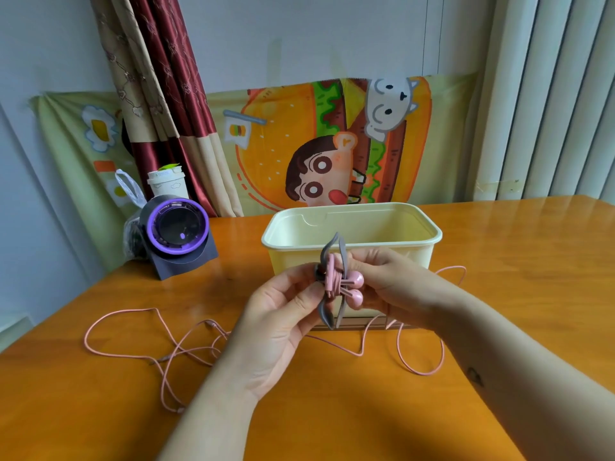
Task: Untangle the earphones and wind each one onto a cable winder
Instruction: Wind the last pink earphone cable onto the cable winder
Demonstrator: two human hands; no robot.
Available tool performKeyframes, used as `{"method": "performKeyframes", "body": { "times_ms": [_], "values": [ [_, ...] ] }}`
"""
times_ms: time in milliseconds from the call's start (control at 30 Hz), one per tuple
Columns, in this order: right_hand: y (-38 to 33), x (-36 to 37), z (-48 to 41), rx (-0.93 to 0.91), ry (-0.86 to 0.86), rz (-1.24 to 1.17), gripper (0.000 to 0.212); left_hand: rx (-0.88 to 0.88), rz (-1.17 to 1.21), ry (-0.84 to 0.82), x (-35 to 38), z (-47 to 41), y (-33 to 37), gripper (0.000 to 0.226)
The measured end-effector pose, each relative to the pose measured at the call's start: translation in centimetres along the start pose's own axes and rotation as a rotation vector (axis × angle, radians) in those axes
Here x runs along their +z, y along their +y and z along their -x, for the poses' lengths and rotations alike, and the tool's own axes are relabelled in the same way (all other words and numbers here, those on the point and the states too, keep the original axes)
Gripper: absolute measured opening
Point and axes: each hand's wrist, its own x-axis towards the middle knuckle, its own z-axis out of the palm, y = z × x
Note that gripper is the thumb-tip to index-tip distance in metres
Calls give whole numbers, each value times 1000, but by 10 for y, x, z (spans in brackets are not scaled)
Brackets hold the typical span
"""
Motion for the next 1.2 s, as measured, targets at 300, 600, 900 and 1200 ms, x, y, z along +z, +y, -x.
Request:
{"method": "performKeyframes", "body": {
  "times_ms": [300,600,900,1200],
  "values": [
    [12,31,-2,-149,200,560,32,38,211,292,-4,-4,2,50],
    [-7,37,6,-131,52,947,32,53,188,489,-6,-2,0,19],
    [-57,30,27,-330,298,785,27,113,-308,377,-6,1,-1,19],
    [-49,10,21,-283,403,677,36,25,-471,94,0,3,-6,26]
  ]
}}
